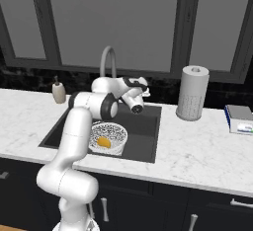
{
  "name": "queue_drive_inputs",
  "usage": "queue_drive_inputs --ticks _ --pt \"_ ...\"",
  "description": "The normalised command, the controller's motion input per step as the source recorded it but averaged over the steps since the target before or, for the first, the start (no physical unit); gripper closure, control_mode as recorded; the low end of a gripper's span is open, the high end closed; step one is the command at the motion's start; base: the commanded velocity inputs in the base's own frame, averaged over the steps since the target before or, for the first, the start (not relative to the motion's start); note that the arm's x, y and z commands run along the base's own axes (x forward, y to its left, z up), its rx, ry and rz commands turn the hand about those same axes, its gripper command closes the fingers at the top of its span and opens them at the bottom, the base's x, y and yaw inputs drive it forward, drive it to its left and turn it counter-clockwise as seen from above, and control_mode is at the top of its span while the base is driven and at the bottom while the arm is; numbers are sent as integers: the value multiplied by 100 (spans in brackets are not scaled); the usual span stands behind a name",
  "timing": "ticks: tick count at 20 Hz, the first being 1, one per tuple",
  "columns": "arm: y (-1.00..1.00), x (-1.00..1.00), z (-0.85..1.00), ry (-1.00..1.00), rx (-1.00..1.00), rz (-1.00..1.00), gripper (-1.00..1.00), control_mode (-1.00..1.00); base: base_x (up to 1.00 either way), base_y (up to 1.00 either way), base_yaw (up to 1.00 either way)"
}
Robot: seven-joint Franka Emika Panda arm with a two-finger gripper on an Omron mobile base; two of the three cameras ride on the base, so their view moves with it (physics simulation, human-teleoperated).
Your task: Put the colander in the sink, put the mango in the colander, and turn on the sink faucet and pour water over the colander.
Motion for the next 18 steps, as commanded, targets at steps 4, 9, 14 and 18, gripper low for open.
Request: queue_drive_inputs --ticks 4,9,14,18 --pt "-96 60 -6 3 12 -15 100 -100 0 0 0" --pt "-96 57 -18 5 9 -14 100 -100 0 0 0" --pt "-100 19 0 10 15 -6 100 -100 0 0 0" --pt "-100 -21 21 13 28 1 100 -100 0 0 0"
